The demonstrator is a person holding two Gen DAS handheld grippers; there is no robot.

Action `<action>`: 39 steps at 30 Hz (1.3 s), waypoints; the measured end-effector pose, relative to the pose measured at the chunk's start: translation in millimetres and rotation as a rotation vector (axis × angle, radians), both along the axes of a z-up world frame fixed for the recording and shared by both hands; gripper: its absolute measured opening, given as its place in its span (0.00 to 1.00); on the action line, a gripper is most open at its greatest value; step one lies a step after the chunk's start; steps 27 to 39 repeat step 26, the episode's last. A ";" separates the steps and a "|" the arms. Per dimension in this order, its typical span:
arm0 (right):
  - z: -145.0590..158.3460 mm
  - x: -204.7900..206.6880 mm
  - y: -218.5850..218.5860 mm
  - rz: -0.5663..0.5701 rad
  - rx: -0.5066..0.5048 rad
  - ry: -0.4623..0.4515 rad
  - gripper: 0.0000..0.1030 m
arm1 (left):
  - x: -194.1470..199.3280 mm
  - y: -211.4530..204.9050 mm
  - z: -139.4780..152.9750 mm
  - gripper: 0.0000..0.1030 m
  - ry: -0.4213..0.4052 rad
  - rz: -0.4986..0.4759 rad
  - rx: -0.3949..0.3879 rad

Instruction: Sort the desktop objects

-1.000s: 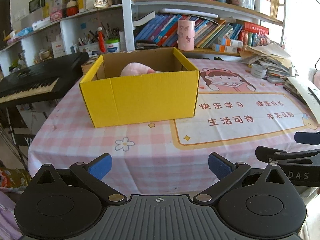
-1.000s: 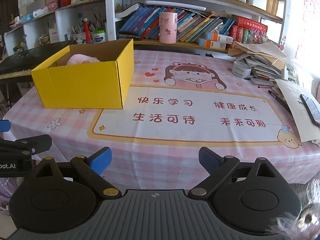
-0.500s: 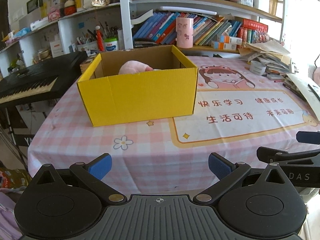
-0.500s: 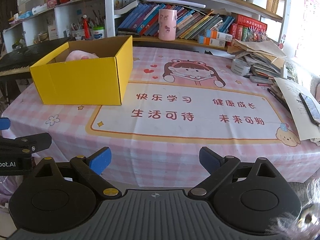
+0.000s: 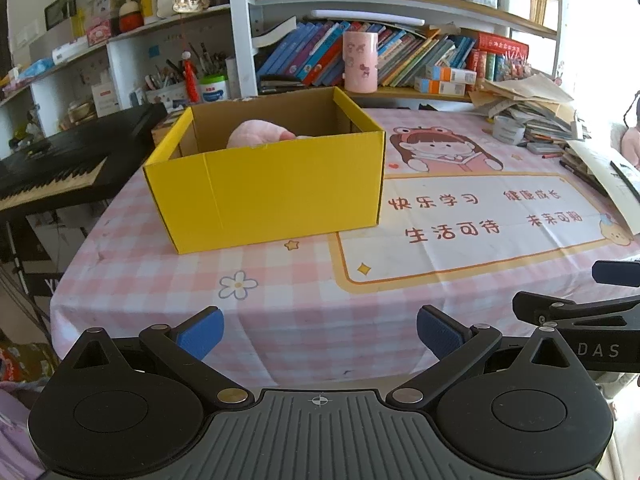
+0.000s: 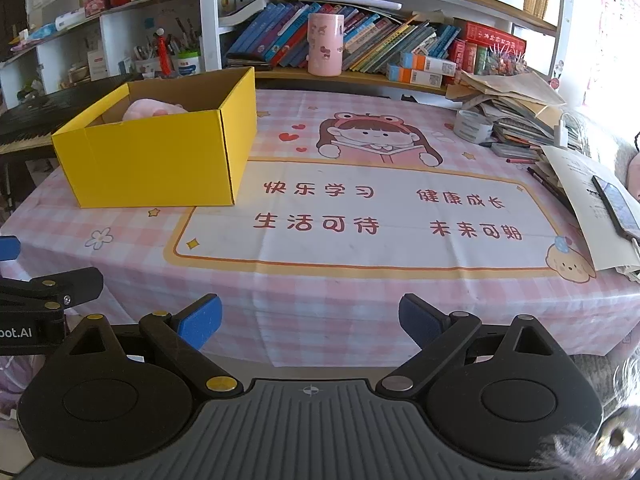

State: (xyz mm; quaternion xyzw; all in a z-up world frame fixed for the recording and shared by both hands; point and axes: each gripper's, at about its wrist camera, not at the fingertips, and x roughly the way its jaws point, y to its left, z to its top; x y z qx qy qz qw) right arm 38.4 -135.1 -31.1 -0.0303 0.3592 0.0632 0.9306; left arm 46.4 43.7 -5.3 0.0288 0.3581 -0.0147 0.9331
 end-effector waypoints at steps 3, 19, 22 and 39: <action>-0.1 0.1 -0.2 0.001 0.000 0.000 0.93 | -0.4 -0.6 0.3 1.00 -0.004 -0.006 0.002; -4.2 3.8 -2.2 0.005 0.012 0.034 0.93 | 3.2 -3.2 -3.8 1.00 0.025 0.014 0.035; -5.5 5.9 -1.1 0.005 0.016 0.040 0.93 | 4.1 -3.6 -3.2 1.00 0.022 0.010 0.036; -6.9 10.9 -1.5 0.002 0.022 0.053 0.93 | 8.9 -4.6 -3.9 1.00 0.035 -0.003 0.030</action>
